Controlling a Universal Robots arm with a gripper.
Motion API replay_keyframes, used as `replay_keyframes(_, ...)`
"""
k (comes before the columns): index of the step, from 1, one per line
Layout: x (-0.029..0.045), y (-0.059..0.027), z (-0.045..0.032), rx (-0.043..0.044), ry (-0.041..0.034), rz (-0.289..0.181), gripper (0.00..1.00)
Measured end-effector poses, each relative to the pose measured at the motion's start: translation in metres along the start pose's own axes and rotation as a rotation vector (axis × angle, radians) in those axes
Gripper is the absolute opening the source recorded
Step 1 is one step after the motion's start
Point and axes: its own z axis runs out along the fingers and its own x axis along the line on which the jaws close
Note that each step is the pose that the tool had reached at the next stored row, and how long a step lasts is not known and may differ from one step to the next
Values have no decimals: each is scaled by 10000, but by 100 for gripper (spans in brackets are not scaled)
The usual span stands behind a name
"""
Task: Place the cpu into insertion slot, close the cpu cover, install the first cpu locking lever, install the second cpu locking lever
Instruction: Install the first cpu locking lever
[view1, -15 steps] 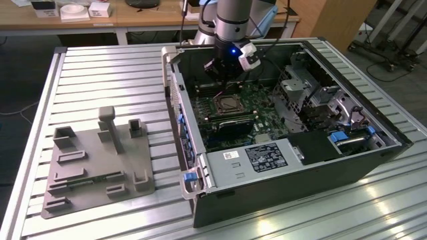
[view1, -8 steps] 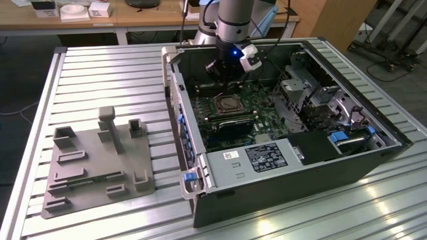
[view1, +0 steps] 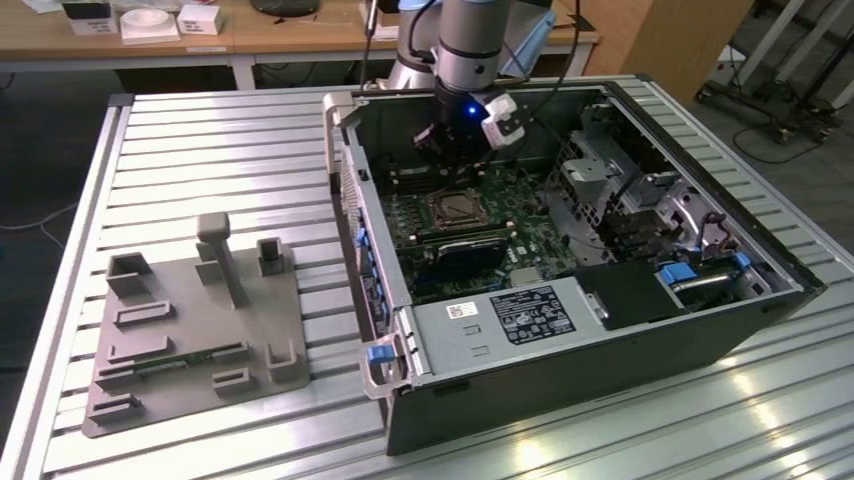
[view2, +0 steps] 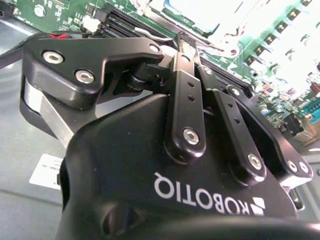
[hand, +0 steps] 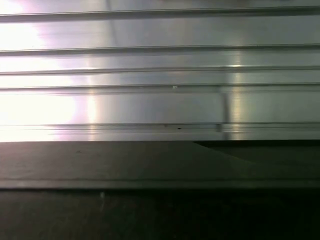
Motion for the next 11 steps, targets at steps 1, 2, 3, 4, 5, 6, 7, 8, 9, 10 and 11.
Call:
replay_keyframes(1,-2,0,9,-1,0,0,11)
replay_keyframes(2,-3,0,18,-3,2,0,11)
replay_keyframes(3,-5,0,27,-5,2,0,11)
replay_keyframes(4,-8,1,36,-8,3,0,11)
replay_keyframes(5,-9,1,43,-11,3,1,11)
replay_keyframes(6,-9,1,50,-16,3,2,11)
replay_keyframes(7,-9,1,53,-19,3,2,11)
replay_keyframes(8,-9,2,53,-19,4,2,11)
replay_keyframes(9,-9,2,53,-19,5,1,11)
replay_keyframes(10,-9,2,54,-19,5,0,11)
replay_keyframes(11,-10,2,54,-21,4,0,11)
